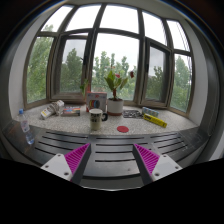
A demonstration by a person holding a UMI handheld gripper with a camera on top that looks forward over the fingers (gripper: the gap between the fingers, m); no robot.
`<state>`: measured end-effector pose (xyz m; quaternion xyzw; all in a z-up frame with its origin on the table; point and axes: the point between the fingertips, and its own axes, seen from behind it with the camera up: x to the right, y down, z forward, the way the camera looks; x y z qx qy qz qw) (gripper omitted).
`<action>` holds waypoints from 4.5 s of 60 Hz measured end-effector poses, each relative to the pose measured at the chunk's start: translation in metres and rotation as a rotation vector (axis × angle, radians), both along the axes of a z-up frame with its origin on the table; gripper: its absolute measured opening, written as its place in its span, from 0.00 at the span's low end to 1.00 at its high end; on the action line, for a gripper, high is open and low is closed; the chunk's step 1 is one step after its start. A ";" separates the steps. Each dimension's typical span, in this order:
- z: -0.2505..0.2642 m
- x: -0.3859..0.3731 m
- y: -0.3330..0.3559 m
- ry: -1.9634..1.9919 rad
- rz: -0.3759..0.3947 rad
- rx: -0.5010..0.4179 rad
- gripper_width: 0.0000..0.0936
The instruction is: Pour water
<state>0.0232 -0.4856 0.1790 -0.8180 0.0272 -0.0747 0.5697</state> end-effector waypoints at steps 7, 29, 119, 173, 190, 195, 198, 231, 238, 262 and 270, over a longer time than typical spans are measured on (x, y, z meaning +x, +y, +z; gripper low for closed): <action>-0.010 0.001 -0.005 0.006 -0.020 -0.003 0.92; -0.064 -0.052 -0.018 -0.024 -0.038 -0.057 0.91; -0.018 -0.492 0.213 0.263 0.335 0.259 0.31; 0.137 -0.151 0.423 2.531 0.175 0.505 0.31; 0.136 -0.147 0.426 2.451 0.192 0.429 0.31; 0.160 -0.149 0.424 2.236 0.262 0.429 0.31; 0.180 -0.143 0.422 2.072 0.318 0.463 0.31; 0.134 0.086 0.426 0.145 0.155 0.538 0.31; 0.044 0.118 0.432 0.036 0.120 0.379 0.31; -0.098 0.147 0.433 0.036 0.106 0.186 0.33; -0.099 0.150 0.431 0.074 0.081 0.172 0.54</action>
